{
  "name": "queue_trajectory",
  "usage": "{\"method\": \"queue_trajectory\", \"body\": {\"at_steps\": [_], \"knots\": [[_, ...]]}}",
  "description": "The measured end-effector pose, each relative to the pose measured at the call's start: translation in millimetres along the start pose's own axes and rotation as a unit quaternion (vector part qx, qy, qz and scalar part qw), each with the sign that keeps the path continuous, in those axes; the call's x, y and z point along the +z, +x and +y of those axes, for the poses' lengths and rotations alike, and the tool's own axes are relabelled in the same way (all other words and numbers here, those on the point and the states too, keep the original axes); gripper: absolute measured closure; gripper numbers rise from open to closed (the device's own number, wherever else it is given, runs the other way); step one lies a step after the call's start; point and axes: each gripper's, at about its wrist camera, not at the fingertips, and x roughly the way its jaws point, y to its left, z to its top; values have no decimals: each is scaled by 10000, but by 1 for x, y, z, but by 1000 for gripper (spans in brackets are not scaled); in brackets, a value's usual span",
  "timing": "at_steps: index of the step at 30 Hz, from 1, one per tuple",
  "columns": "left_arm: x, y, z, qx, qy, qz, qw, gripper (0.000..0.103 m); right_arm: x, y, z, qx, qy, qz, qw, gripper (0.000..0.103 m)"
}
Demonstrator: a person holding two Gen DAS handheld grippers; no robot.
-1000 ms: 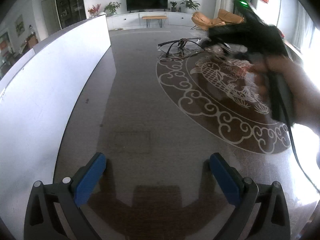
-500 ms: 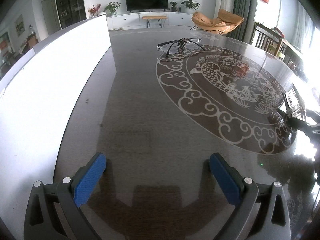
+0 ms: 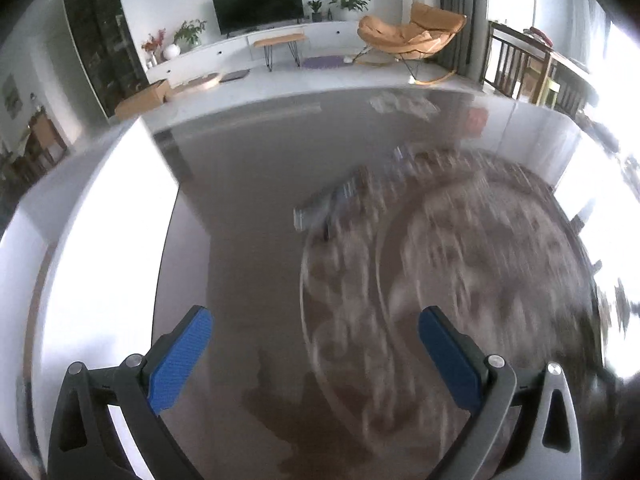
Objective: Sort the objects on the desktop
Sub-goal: 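Grasp the silver rhinestone bow clip with the right tool while the left tool grasps the eyeglasses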
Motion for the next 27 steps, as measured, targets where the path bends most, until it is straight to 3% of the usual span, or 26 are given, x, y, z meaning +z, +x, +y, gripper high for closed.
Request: {"method": "queue_trajectory", "body": {"at_steps": [6,11,13,15,17,20,27], "knots": [[59,50,-12,25,72,-78,9999,0,0,0,0,-2,-2,0,10000,0],[74,85,-27,-132,271,62,9995,0,0,0,0,-3,-3,1,10000,0],[70,91,-29,-401,314,88,9987,27,0,0,0,-2,-3,1,10000,0],[68,88,-26,-665,117,-23,9977,72,0,0,0,-2,-3,0,10000,0],[64,82,-23,-560,-35,-36,9984,85,1,0,0,-2,-3,1,10000,0],[47,69,-24,-444,-131,-12,9989,89,1,0,0,-2,-4,1,10000,0],[-31,15,-42,154,-106,50,9998,89,1,0,0,-1,-5,1,10000,0]]}}
